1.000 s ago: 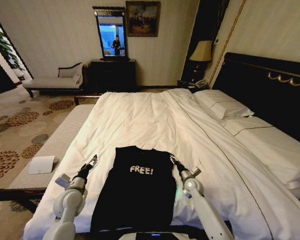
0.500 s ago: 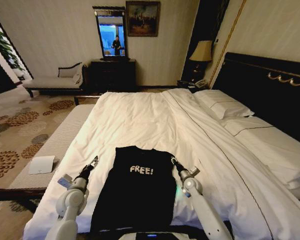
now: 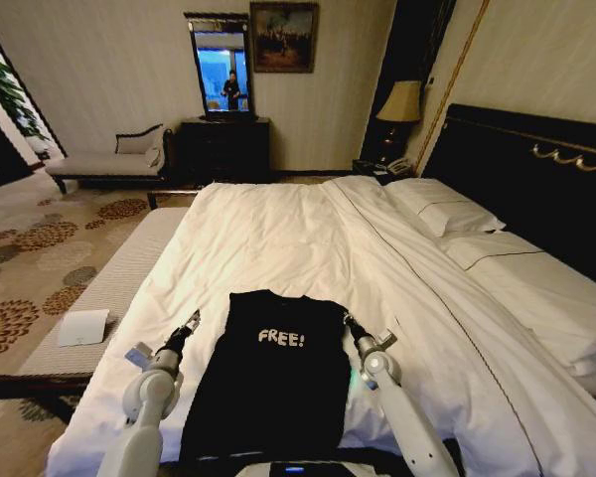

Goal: Fold the clothes on the bed.

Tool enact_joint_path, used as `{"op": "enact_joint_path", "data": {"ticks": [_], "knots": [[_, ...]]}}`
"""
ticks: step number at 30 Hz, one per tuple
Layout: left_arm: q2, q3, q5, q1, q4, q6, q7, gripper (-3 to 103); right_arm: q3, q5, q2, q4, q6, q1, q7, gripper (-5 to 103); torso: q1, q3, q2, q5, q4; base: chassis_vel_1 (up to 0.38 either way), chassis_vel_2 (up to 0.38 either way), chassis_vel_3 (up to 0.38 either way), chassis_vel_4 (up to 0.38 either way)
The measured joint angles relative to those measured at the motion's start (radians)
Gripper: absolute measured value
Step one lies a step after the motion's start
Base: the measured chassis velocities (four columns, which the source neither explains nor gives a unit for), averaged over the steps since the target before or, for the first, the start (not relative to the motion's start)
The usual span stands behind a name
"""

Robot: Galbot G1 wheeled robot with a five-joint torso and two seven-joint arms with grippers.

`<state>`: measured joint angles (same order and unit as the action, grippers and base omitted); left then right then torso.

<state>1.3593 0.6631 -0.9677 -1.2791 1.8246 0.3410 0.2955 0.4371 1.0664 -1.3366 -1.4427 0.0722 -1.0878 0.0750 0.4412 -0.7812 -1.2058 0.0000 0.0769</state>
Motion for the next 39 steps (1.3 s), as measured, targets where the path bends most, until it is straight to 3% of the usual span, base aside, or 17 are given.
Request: {"op": "enact_joint_path", "data": {"ticks": [6, 9, 15, 20, 34, 39], "knots": [[-0.010, -0.137, 0.034, 0.183, -0.169, 0.006, -0.006, 100, -0.001, -0.013, 0.006, -0.004, -0.014, 0.016, 0.005, 0, 0.000, 0.000, 0.000, 0.0002, 0.0003, 0.000, 0.000, 0.000, 0.000], [0.008, -0.243, 0.110, 0.291, -0.280, -0.007, -0.024, 100, -0.003, -0.023, 0.006, 0.007, -0.015, 0.024, 0.007, 0, 0.000, 0.000, 0.000, 0.0002, 0.0002, 0.000, 0.000, 0.000, 0.000], [0.035, -0.328, 0.183, 0.404, -0.427, -0.033, -0.049, 100, -0.003, -0.033, 0.004, 0.004, -0.015, 0.018, 0.012, 0, 0.000, 0.000, 0.000, 0.0002, 0.0004, 0.000, 0.000, 0.000, 0.000], [0.047, -0.331, 0.192, 0.444, -0.490, -0.040, -0.049, 100, 0.000, -0.041, 0.002, -0.009, -0.015, 0.006, 0.017, 0, 0.000, 0.000, 0.000, 0.0001, 0.0004, 0.000, 0.000, 0.000, 0.000], [0.027, -0.288, 0.181, 0.394, -0.473, -0.048, -0.057, 100, -0.010, -0.067, -0.009, -0.008, -0.016, -0.007, 0.025, 0, 0.000, 0.000, 0.000, -0.0001, 0.0001, 0.000, 0.000, 0.000, 0.000], [0.048, -0.275, 0.184, 0.404, -0.510, -0.053, -0.057, 86, -0.011, -0.073, -0.008, -0.008, -0.016, -0.013, 0.029, 0, 0.000, 0.000, 0.000, 0.0000, 0.0002, 0.000, 0.000, 0.000, 0.000]]}}
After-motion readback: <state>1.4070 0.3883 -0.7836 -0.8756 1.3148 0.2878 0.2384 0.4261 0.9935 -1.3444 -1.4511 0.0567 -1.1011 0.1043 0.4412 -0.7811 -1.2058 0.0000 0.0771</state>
